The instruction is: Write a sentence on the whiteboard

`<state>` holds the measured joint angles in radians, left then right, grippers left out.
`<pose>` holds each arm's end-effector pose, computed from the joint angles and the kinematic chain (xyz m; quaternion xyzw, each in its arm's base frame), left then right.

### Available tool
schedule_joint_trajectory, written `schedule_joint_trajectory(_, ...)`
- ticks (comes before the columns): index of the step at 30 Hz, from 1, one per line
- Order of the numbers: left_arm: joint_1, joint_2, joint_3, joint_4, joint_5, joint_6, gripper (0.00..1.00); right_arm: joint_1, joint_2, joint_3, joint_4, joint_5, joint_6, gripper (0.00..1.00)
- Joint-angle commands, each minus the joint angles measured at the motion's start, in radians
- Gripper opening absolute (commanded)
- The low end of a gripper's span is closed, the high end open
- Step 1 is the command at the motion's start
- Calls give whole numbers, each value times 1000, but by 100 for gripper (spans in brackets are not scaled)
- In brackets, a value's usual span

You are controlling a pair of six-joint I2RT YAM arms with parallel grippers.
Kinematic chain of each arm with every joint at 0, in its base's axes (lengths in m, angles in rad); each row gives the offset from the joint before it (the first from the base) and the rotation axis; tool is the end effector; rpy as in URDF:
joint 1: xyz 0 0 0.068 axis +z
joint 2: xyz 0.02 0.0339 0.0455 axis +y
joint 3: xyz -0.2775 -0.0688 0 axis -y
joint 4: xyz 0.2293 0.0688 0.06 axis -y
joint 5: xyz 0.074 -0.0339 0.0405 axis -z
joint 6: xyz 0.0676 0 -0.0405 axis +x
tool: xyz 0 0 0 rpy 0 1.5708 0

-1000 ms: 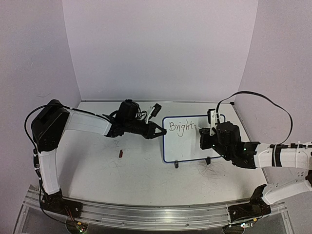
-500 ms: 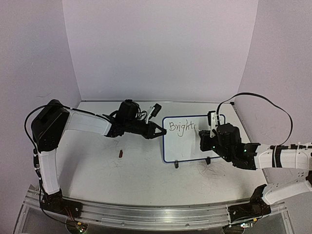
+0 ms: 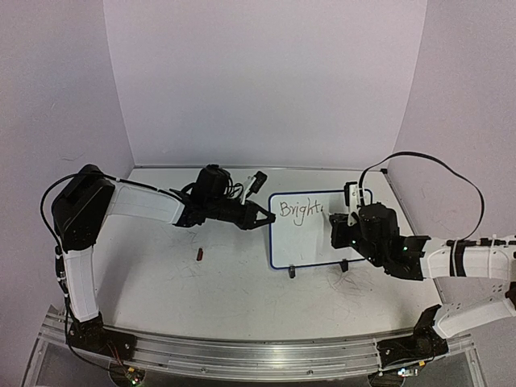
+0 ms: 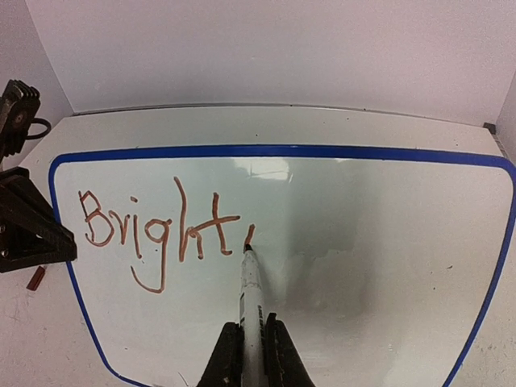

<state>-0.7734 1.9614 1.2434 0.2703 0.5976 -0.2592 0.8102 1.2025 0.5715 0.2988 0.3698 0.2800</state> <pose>0.2989 -0.3450 0.2082 0.3573 0.7425 -0.4679 0.3196 0.2039 0.1789 0.2409 -0.1067 0.8004 0.1678 0.5655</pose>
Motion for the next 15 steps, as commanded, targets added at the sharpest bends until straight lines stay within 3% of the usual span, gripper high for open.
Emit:
schedule_joint_trajectory(1, -10, 28, 9, -118, -107, 46, 0, -23, 15, 44, 46, 40, -16, 0)
schedule_joint_trajectory(15, -12, 32, 13, -118, -106, 44, 0, -38, -7, 44, 2, 49, -3, 0)
